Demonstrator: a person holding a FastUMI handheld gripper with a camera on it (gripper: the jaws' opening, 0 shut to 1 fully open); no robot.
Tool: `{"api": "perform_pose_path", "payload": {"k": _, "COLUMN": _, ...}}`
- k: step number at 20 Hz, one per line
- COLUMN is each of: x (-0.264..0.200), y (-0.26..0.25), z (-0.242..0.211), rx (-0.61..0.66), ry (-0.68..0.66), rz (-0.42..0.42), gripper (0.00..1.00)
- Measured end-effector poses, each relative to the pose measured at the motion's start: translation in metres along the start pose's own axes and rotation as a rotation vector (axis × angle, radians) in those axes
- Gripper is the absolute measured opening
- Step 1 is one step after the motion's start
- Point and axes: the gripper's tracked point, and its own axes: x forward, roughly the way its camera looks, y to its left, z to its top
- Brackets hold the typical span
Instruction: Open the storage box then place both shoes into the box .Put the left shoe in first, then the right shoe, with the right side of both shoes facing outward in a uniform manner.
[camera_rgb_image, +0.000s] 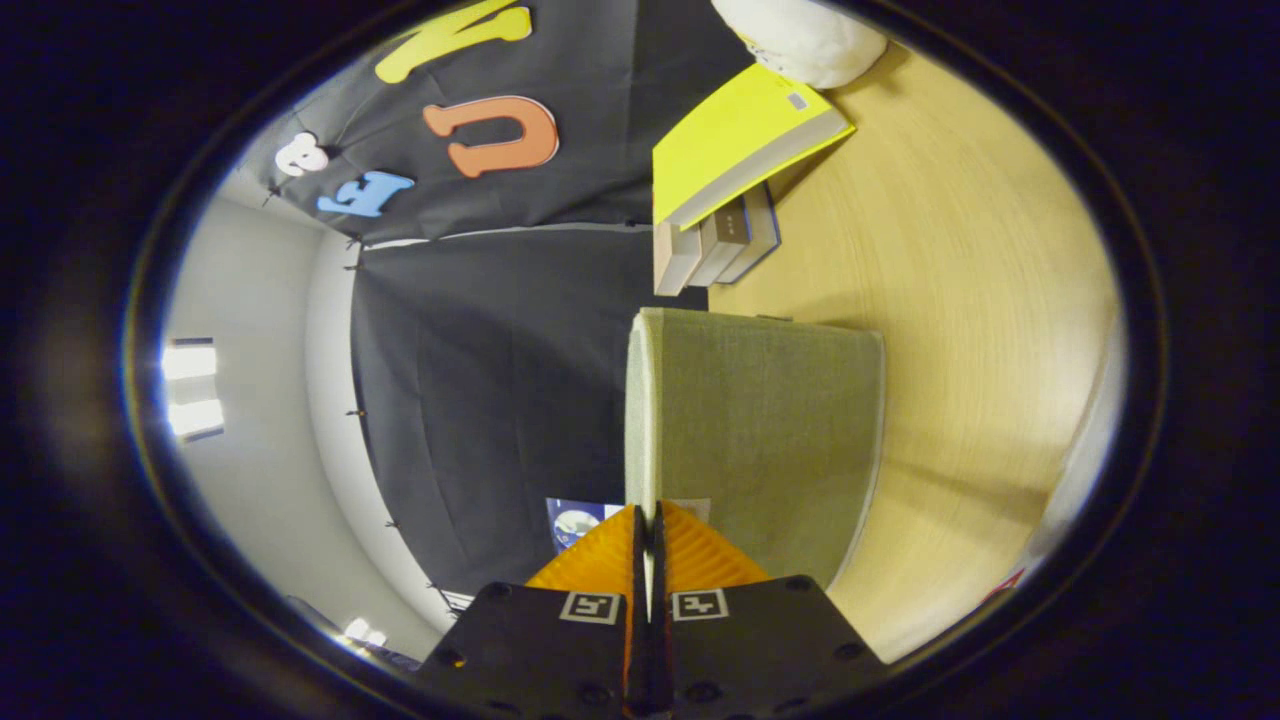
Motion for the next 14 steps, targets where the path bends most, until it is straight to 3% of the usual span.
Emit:
{"api": "perform_pose_path", "payload": {"k": 7, "x": 0.006, "y": 0.028, "z": -0.012, "rx": -0.081, "ry": -0.013, "rz": -0.086, "gripper": 0.05}}
{"api": "perform_pose_path", "payload": {"k": 14, "x": 0.032, "y": 0.080, "z": -0.002, "rx": -0.095, "ry": -0.139, "rz": -0.090, "gripper": 0.05}}
